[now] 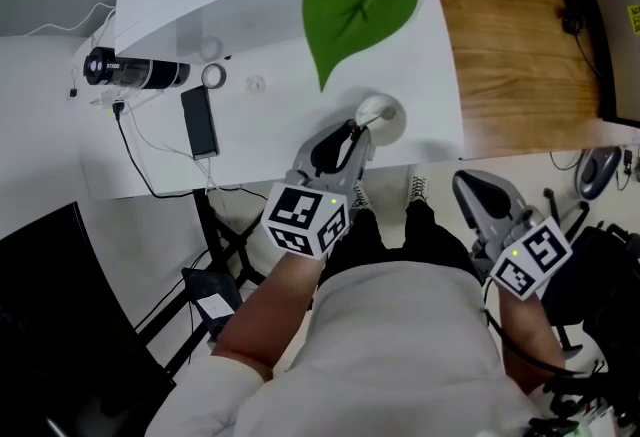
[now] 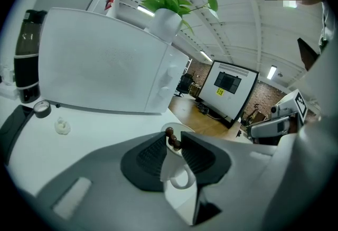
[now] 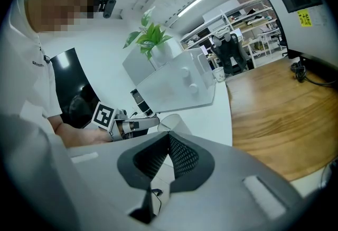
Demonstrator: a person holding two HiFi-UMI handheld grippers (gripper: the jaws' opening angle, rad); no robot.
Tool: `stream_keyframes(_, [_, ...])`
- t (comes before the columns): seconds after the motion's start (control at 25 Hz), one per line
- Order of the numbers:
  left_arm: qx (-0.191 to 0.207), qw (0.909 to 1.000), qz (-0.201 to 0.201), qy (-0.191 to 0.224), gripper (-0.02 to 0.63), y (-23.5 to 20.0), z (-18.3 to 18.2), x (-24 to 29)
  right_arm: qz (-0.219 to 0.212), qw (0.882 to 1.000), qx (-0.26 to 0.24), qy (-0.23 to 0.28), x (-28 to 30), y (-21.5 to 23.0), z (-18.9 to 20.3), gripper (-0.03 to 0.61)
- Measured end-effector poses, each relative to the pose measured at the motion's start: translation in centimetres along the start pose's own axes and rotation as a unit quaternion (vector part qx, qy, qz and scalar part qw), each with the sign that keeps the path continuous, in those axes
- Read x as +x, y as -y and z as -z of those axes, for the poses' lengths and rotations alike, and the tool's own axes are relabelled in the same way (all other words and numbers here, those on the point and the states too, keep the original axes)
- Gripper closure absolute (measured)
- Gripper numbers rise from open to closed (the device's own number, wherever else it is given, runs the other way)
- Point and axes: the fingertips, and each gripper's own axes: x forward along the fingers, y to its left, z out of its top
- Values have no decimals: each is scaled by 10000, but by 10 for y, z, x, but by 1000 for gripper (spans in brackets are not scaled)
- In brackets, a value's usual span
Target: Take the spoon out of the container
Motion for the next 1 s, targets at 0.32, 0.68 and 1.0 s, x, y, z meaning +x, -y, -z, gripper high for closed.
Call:
stream_keyframes(0.32, [193, 9997, -51, 165, 532, 3, -6, -6, 20, 10000, -7, 75, -3, -1, 0, 574])
stream_keyframes(0.68, [325, 9987, -79, 387, 568, 9, -17, -15, -7, 9999, -81, 84, -8, -5, -2, 574])
stream_keyframes(1.0, [378, 9975, -14, 590, 568, 21, -34, -33, -76, 9995, -240, 215, -14, -11, -18, 575])
